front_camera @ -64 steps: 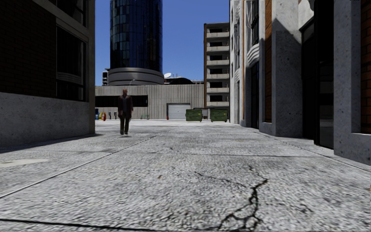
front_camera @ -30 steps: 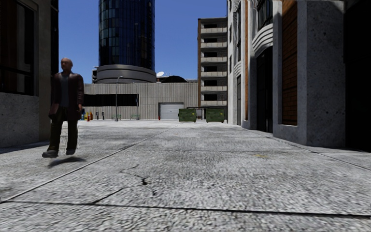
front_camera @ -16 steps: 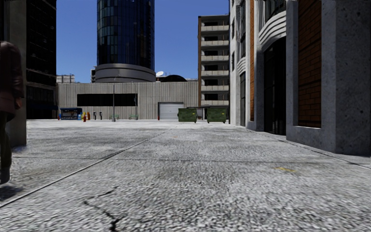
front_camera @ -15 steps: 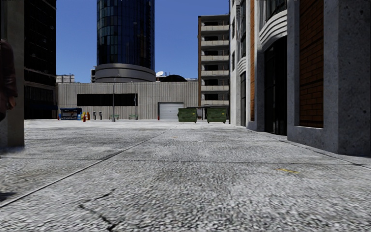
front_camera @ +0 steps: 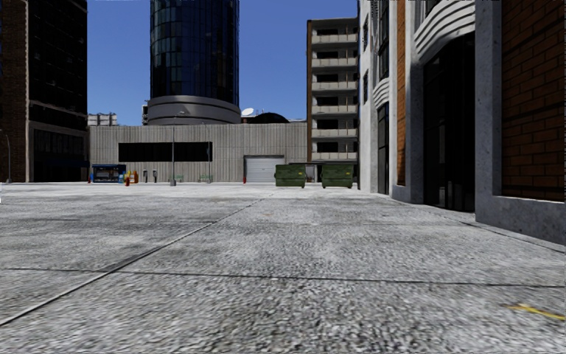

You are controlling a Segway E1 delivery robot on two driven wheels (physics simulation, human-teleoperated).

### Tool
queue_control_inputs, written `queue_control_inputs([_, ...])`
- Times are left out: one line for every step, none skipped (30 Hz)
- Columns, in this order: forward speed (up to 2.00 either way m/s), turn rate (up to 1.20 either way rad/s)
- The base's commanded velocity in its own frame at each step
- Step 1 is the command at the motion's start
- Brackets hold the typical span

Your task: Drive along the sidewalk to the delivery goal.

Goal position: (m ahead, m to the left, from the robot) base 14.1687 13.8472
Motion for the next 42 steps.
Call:
queue_control_inputs([2.00,0.30])
queue_control_inputs([2.00,0.30])
queue_control_inputs([2.00,0.32])
queue_control_inputs([2.00,0.36])
queue_control_inputs([2.00,0.38])
queue_control_inputs([2.00,0.38])
queue_control_inputs([2.00,0.39])
queue_control_inputs([2.00,0.39])
queue_control_inputs([2.00,0.44])
queue_control_inputs([2.00,0.44])
queue_control_inputs([2.00,0.46])
queue_control_inputs([2.00,0.46])
queue_control_inputs([2.00,0.48])
queue_control_inputs([2.00,0.50])
queue_control_inputs([2.00,0.51])
queue_control_inputs([2.00,0.53])
queue_control_inputs([2.00,0.53])
queue_control_inputs([2.00,0.54])
queue_control_inputs([2.00,0.54])
queue_control_inputs([2.00,0.54])
queue_control_inputs([2.00,0.54])
queue_control_inputs([2.00,0.54])
queue_control_inputs([2.00,0.55])
queue_control_inputs([2.00,0.55])
queue_control_inputs([2.00,0.55])
queue_control_inputs([2.00,0.55])
queue_control_inputs([2.00,0.55])
queue_control_inputs([2.00,0.55])
queue_control_inputs([2.00,0.56])
queue_control_inputs([2.00,0.56])
queue_control_inputs([2.00,0.57])
queue_control_inputs([2.00,0.57])
queue_control_inputs([2.00,0.57])
queue_control_inputs([2.00,0.57])
queue_control_inputs([2.00,0.57])
queue_control_inputs([2.00,0.57])
queue_control_inputs([2.00,0.57])
queue_control_inputs([2.00,0.57])
queue_control_inputs([2.00,0.57])
queue_control_inputs([2.00,0.57])
queue_control_inputs([2.00,0.56])
queue_control_inputs([2.00,0.51])
